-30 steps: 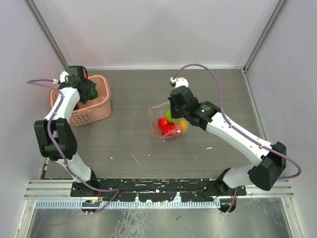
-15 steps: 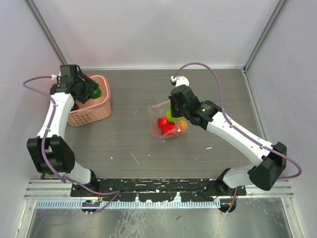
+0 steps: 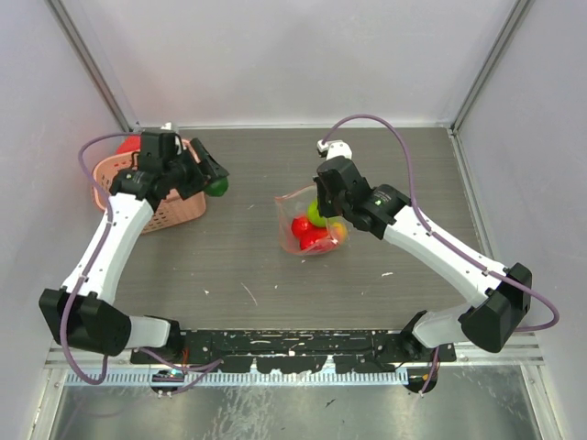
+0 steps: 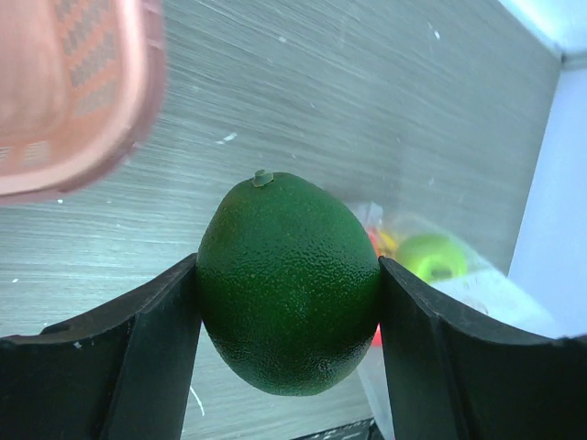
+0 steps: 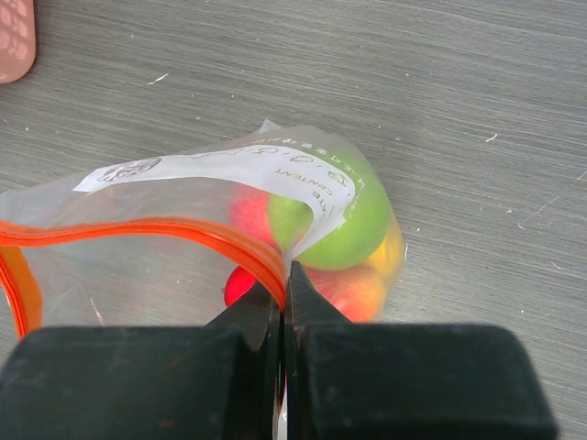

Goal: Place the food in the zip-top bag and seal the zipper
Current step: Place the fake fruit in the zipper food storage bag.

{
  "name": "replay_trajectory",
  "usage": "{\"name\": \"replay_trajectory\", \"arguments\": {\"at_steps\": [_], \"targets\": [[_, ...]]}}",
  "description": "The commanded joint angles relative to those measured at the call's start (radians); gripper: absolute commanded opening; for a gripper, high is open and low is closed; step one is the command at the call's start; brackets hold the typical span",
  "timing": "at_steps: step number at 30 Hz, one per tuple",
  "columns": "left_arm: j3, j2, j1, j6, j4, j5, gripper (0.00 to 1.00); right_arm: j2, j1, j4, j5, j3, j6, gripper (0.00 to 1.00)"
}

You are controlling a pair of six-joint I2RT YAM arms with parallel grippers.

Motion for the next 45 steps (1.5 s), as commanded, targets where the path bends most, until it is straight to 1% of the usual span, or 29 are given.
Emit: {"name": "replay_trajectory", "arguments": {"at_steps": [1,5,8,11,13,17,24,29,34,38,45], "targets": [[-0.006,-0.080,-0.092,0.097,0.048,0.013,0.37,-0.006,-0.003,0.024,0.007,0.057,0.013,0.00],[-0.037,-0.147,-0.199,0.178,0.112,-0.013,0.36,-0.004,-0.003,0.024,-0.004,0.059,0.014,0.00],[-0.091,-0.197,-0.283,0.257,0.202,-0.031,0.34,-0.006,-0.003,0.024,-0.006,0.061,0.014,0.00],[-0.156,-0.255,-0.359,0.353,0.321,-0.016,0.30,-0.009,-0.003,0.024,-0.006,0.058,0.016,0.00],[-0.190,-0.282,-0.402,0.406,0.383,-0.006,0.30,-0.010,-0.003,0.024,-0.006,0.056,0.016,0.00],[-0.235,-0.304,-0.482,0.532,0.490,0.059,0.33,-0.011,-0.003,0.025,-0.010,0.054,0.017,0.00],[-0.265,-0.293,-0.637,0.743,0.605,0.141,0.34,-0.011,-0.003,0.027,-0.013,0.051,0.018,0.00],[-0.278,-0.245,-0.688,0.861,0.690,0.207,0.36,-0.011,-0.004,0.030,-0.018,0.050,0.021,0.00],[-0.318,-0.206,-0.698,0.933,0.771,0.248,0.37,-0.016,-0.004,0.032,-0.025,0.047,0.023,0.00],[-0.362,-0.184,-0.698,0.969,0.811,0.209,0.38,-0.023,-0.002,0.033,-0.024,0.045,0.023,0.00],[-0.415,-0.159,-0.699,0.980,0.828,0.110,0.40,-0.028,-0.003,0.040,-0.031,0.043,0.024,0.00]]}}
